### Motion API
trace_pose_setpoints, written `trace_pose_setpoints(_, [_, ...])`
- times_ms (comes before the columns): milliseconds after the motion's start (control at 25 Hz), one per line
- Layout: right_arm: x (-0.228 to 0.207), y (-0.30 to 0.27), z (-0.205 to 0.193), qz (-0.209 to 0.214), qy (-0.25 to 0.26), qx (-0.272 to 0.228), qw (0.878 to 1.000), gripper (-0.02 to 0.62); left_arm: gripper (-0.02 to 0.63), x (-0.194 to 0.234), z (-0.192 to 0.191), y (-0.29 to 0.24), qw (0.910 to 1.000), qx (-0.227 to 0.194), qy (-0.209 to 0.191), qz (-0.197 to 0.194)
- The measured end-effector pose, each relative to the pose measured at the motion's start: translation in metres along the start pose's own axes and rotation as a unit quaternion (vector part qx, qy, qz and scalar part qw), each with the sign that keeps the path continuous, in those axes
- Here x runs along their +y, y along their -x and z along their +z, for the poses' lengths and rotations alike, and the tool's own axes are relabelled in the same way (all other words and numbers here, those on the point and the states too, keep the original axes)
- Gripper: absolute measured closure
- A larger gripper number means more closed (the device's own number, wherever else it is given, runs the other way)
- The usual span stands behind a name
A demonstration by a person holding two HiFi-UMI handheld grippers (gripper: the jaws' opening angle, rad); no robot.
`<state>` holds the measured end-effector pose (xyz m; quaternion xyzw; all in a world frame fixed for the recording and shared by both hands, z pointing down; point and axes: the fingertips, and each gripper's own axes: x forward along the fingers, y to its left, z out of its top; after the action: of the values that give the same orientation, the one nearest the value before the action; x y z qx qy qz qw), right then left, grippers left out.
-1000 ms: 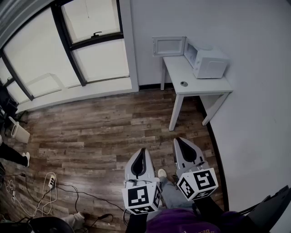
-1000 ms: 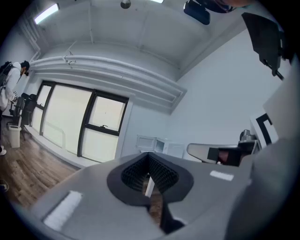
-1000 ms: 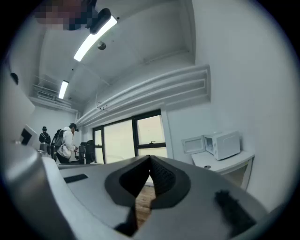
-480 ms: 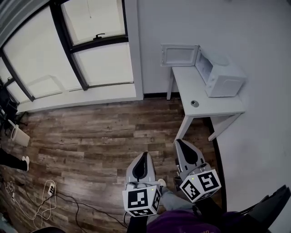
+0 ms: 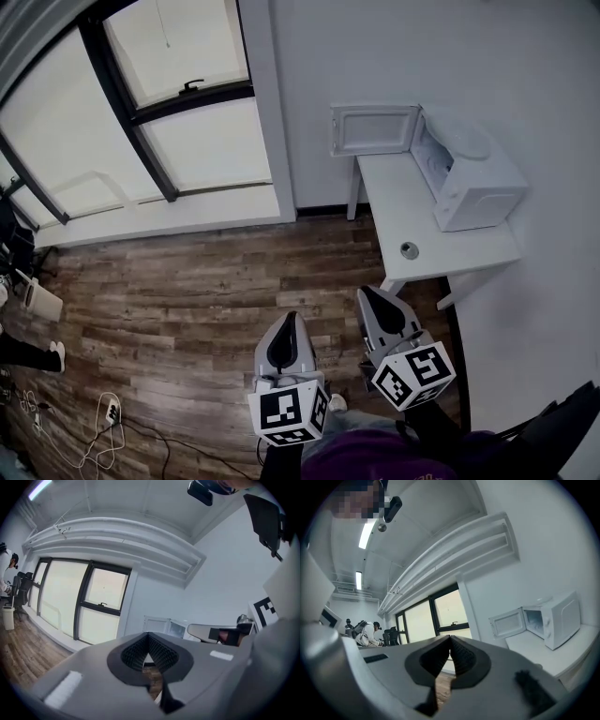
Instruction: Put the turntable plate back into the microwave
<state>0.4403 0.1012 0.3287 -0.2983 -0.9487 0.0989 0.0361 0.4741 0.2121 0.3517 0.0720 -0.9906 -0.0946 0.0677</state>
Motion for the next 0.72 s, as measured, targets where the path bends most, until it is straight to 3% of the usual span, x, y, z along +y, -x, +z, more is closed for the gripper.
trace_pose_setpoints(200, [-0.033, -0.046, -0.01, -0.011, -0.003, 0.04, 0.999, 0.594, 0.601, 0.009, 0.01, -0.054, 1.0, -0.002, 0.006, -0.005])
trace_pose_setpoints(360, [-0.058, -0.093, -0.013, -0.046, 0.003, 0.039, 0.998, 0.594, 0.601, 0.025, 0.016, -0.106, 0.9993, 0.0, -0.023, -0.03])
trace_pose_setpoints(600, [-0.082, -0.191, 0.006, -0.074, 0.01, 0.029, 0.997, 0.594, 0.601, 0.083, 0.049, -0.195, 0.9996, 0.0, -0.011, -0.026])
trace_pose_setpoints(720, [-0.1, -0.239, 0.016, -0.103, 0.01, 0.027, 0.994, 0.594, 0.601, 0.102, 0.064, -0.242, 0.9978, 0.008, -0.016, -0.064])
